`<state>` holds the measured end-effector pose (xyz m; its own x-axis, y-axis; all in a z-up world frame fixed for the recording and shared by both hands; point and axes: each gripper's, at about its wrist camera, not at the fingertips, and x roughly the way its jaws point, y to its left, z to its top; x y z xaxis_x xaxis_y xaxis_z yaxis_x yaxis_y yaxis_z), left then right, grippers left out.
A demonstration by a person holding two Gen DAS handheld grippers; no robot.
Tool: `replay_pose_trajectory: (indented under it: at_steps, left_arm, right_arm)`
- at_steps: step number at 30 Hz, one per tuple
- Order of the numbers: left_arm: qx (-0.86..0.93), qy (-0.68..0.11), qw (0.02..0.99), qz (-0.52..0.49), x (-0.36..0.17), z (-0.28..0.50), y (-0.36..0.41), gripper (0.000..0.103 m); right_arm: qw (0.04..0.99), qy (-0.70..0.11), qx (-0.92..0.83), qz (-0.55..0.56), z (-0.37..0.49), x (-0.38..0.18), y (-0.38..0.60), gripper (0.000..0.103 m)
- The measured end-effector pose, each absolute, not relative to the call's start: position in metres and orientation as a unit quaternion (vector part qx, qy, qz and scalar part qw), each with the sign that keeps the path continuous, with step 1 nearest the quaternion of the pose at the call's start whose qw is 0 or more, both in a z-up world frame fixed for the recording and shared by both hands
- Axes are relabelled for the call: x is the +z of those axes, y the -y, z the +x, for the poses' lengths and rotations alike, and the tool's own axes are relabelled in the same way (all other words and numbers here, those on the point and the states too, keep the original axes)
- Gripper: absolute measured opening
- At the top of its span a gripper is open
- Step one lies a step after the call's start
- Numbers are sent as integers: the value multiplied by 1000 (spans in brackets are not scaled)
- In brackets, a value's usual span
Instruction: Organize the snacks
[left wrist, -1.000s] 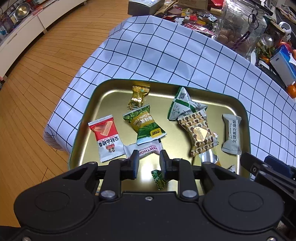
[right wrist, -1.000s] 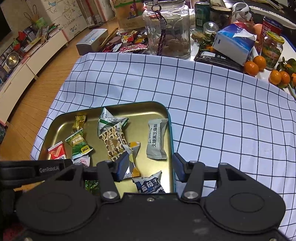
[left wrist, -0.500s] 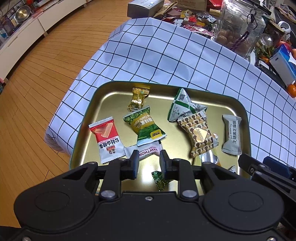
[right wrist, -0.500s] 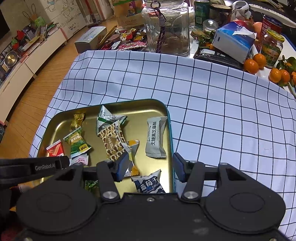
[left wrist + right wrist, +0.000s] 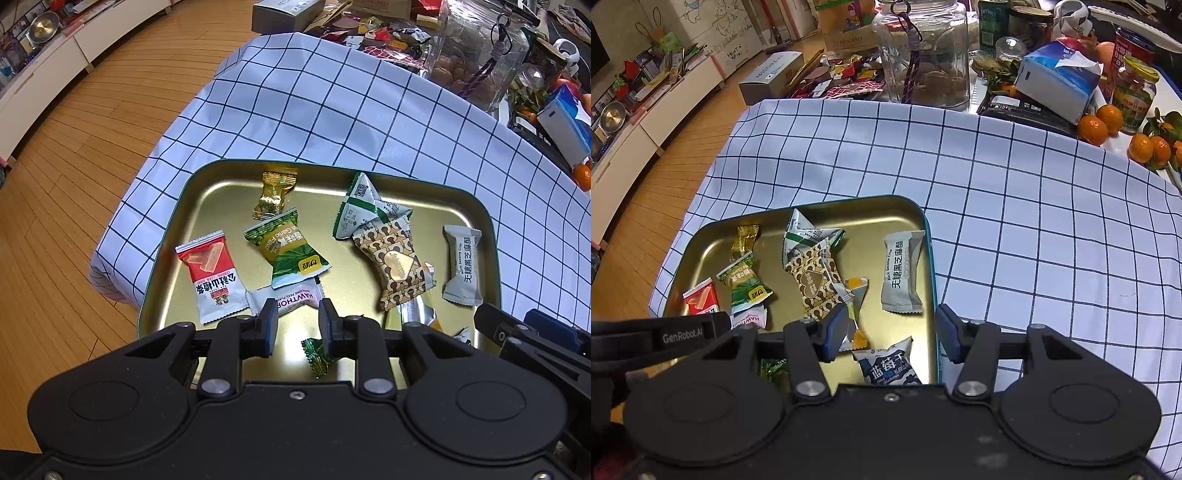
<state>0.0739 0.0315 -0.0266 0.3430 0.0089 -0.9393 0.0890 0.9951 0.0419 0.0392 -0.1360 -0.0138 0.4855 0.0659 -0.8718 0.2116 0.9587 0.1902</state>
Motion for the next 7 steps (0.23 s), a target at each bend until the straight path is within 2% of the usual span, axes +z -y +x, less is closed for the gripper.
replay_pose_trajectory:
  at_steps: [7]
  left_arm:
    - [-20,-570,820,40,-27,74,-32,34]
  right_arm:
    - [850,-507,-43,137,40,-14,136,55]
